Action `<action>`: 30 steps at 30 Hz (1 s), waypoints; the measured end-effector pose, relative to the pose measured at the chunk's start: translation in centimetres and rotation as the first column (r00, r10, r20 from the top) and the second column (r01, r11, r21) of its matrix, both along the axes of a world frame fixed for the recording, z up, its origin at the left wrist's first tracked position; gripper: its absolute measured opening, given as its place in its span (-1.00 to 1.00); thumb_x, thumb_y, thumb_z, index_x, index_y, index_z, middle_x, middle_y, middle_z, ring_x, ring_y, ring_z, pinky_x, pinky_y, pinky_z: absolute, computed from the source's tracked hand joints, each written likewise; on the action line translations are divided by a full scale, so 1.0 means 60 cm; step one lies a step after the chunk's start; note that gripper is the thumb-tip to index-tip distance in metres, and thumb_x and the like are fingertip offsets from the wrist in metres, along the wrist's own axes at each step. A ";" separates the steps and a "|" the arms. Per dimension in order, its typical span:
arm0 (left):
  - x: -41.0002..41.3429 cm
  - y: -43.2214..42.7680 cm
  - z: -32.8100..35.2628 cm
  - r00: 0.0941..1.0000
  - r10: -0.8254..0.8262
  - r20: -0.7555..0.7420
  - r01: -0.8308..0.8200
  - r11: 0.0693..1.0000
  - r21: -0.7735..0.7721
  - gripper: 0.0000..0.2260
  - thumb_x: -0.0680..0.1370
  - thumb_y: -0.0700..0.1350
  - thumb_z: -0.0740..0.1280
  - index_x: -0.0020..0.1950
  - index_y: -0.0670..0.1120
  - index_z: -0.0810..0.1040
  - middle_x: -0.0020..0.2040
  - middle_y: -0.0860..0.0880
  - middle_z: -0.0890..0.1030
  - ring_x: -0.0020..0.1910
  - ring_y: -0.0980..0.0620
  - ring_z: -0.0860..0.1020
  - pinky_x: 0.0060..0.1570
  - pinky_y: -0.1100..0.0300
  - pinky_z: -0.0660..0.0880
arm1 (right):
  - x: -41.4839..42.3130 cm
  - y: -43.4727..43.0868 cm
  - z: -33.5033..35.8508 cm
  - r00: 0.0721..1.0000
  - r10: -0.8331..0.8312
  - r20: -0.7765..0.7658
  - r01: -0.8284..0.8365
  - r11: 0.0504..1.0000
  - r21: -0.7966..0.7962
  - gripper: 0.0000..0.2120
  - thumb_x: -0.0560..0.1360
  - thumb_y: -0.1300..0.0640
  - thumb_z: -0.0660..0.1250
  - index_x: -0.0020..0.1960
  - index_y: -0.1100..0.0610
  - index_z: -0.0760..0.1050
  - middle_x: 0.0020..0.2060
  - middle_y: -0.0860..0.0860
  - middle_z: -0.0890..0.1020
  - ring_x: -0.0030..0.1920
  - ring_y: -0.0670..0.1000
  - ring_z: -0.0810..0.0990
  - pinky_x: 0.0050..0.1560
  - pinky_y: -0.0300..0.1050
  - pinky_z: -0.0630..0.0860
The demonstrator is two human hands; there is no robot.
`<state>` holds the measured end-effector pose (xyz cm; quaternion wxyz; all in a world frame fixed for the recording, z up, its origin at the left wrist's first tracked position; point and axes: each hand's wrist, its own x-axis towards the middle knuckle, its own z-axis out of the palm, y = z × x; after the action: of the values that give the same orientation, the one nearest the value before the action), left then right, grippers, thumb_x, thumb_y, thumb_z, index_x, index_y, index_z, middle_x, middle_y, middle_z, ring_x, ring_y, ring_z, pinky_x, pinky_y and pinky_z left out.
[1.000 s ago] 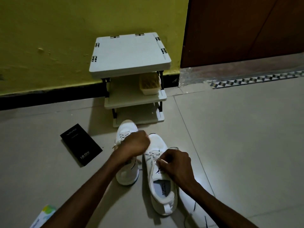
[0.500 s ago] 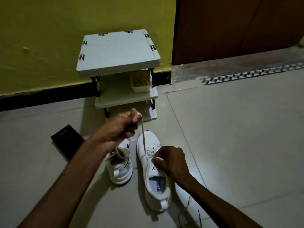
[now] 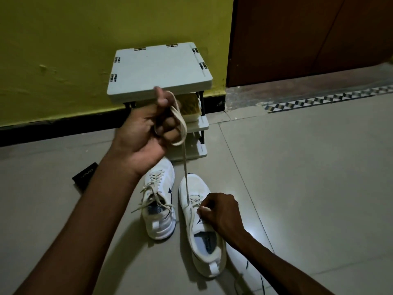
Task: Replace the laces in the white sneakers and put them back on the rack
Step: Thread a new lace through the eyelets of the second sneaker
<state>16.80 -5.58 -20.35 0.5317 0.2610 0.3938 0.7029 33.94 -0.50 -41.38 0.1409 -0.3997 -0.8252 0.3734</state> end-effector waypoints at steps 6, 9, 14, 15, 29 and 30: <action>0.016 0.011 -0.080 0.519 -0.191 -0.833 -0.409 0.801 -0.438 -0.64 0.67 0.17 0.03 -0.07 -0.08 0.39 -0.28 0.00 0.43 -0.38 0.09 0.37 -0.35 0.19 0.32 | -0.001 0.009 0.005 1.000 0.005 0.020 -0.003 0.998 -0.068 -0.83 0.32 -0.07 0.47 -0.28 0.02 0.58 -0.38 -0.12 0.65 -0.31 -0.17 0.60 -0.25 -0.23 0.50; 0.027 0.005 -0.120 0.431 -0.258 -0.865 -0.433 0.782 -0.449 -0.62 0.63 0.25 0.03 0.02 -0.06 0.35 -0.25 0.03 0.43 -0.27 0.06 0.42 -0.23 0.14 0.35 | -0.001 0.027 0.025 0.999 -0.002 -0.046 -0.006 0.986 -0.167 -0.83 0.38 -0.07 0.50 -0.28 0.01 0.63 -0.36 -0.14 0.67 -0.28 -0.22 0.63 -0.23 -0.30 0.55; 0.046 0.012 -0.158 0.916 -0.142 -0.374 -0.156 0.734 -0.661 -0.51 0.59 0.32 0.05 -0.02 -0.10 0.44 -0.44 0.02 0.39 -0.46 0.11 0.28 -0.44 0.23 0.15 | -0.004 0.040 0.065 0.983 -0.121 -0.137 0.069 0.939 -0.336 -0.90 0.46 0.09 0.44 -0.22 0.06 0.66 -0.34 -0.04 0.69 -0.33 -0.14 0.63 -0.14 -0.12 0.61; 0.044 0.013 -0.168 0.940 -0.127 -0.316 -0.128 0.728 -0.674 -0.49 0.60 0.32 0.02 -0.02 -0.10 0.46 -0.41 0.01 0.44 -0.44 0.10 0.29 -0.43 0.21 0.15 | -0.003 0.040 0.074 0.979 -0.137 -0.149 0.070 0.920 -0.386 -0.90 0.47 0.11 0.43 -0.21 0.07 0.67 -0.33 -0.02 0.69 -0.36 -0.13 0.62 -0.18 -0.14 0.60; 0.059 0.025 -0.210 0.947 -0.155 -0.282 -0.067 0.761 -0.645 -0.27 0.51 0.42 -0.19 0.59 0.07 0.10 -0.03 -0.17 0.57 0.00 0.02 0.48 0.26 0.06 0.17 | -0.029 0.029 0.126 0.938 0.029 -0.345 -0.089 0.983 -0.159 -0.95 0.43 0.08 0.50 -0.14 0.06 0.71 -0.35 -0.10 0.70 -0.29 -0.20 0.66 -0.18 -0.40 0.50; 0.061 0.027 -0.210 0.948 -0.152 -0.280 -0.066 0.765 -0.640 -0.28 0.52 0.42 -0.19 0.59 0.09 0.09 0.03 -0.16 0.57 0.01 0.04 0.49 0.21 0.07 0.16 | -0.032 0.030 0.123 0.948 0.034 -0.317 -0.082 0.987 -0.141 -0.94 0.41 0.06 0.51 -0.14 0.04 0.71 -0.36 -0.11 0.69 -0.30 -0.20 0.65 -0.19 -0.41 0.50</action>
<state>20.46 -3.99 -32.94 0.5349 0.1814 0.6836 0.4622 31.99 1.31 -34.00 0.2282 -0.3205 -0.7727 0.4981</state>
